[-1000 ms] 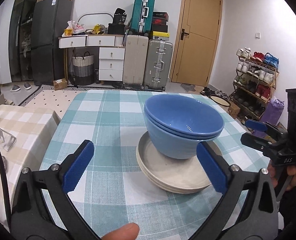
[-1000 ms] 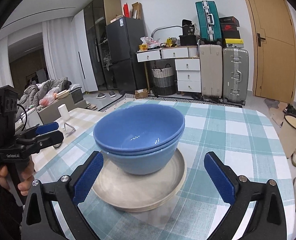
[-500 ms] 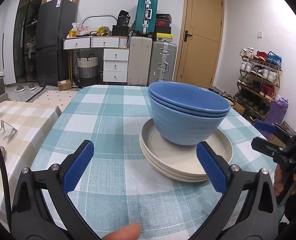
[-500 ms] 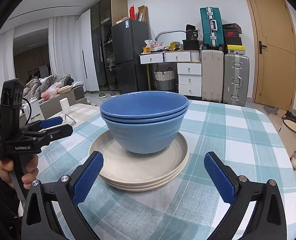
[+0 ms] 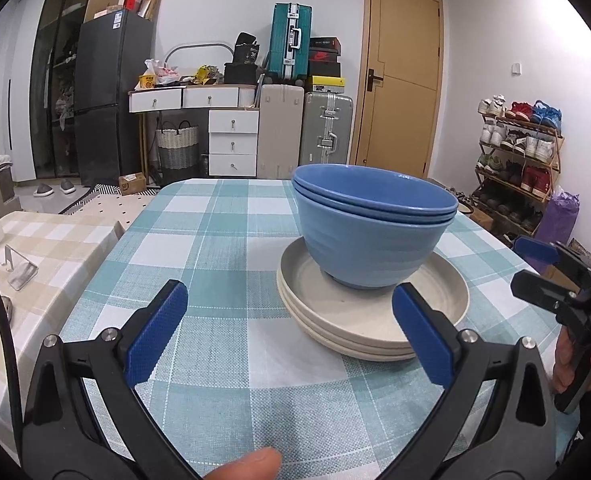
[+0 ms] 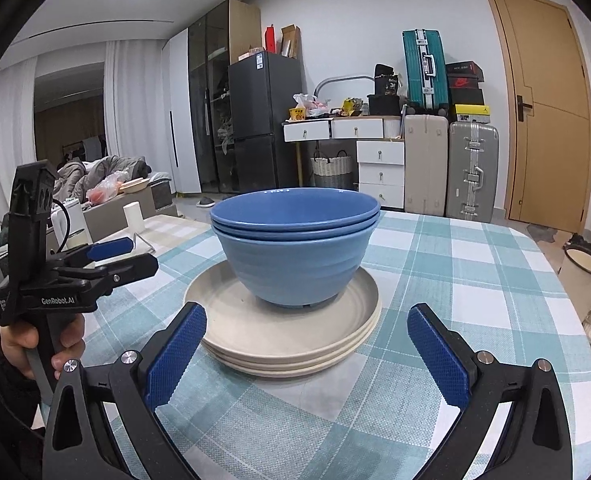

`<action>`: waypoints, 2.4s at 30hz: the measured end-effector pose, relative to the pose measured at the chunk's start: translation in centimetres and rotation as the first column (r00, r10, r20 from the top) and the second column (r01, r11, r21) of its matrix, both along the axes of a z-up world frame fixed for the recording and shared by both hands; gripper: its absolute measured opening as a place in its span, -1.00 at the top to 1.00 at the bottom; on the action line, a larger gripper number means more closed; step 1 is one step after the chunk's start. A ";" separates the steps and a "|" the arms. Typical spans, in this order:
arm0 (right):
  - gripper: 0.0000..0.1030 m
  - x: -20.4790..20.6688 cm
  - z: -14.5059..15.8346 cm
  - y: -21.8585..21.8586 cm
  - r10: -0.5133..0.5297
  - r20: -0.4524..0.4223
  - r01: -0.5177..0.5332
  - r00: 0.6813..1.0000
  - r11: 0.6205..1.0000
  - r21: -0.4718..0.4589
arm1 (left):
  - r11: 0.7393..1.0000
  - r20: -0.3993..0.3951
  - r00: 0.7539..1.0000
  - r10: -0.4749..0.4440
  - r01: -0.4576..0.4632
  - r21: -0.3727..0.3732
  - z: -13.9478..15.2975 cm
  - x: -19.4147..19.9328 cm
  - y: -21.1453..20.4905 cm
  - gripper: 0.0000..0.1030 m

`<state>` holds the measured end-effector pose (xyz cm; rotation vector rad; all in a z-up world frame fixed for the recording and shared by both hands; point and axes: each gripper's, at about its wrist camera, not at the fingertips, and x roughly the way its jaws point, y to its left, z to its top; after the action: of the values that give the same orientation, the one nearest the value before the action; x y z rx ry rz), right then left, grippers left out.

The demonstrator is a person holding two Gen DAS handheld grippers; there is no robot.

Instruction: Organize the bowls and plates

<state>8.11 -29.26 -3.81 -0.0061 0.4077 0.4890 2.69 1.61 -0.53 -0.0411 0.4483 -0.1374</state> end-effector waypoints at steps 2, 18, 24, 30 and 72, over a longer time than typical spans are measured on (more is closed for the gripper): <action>-0.99 -0.1 0.0 0.0 -0.001 0.006 0.001 1.000 1.000 -0.001 | 1.000 0.008 1.000 -0.006 0.006 0.011 0.0 -0.2 -0.3 -0.98; -0.99 -0.4 0.1 0.1 0.009 0.020 -0.009 1.000 1.000 -0.004 | 1.000 0.030 0.999 -0.014 0.014 0.002 -0.1 -0.1 -0.2 -0.98; -0.99 -0.3 0.1 0.1 0.009 0.016 -0.009 1.000 1.000 -0.001 | 1.000 0.032 0.999 -0.017 0.017 0.004 -0.1 -0.2 -0.2 -0.98; -0.99 -0.3 0.1 0.1 0.009 0.015 -0.009 1.000 1.000 0.000 | 1.000 0.033 0.999 -0.017 0.016 0.004 -0.1 -0.2 -0.2 -0.98; -0.99 -0.2 0.1 0.0 0.010 0.012 -0.010 1.000 1.000 0.002 | 1.000 0.034 0.999 -0.018 0.018 0.005 -0.1 -0.1 -0.2 -0.98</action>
<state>7.94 -29.21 -3.72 -0.0093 0.3952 0.4995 2.58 1.43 -0.66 -0.0302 0.4150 -0.1543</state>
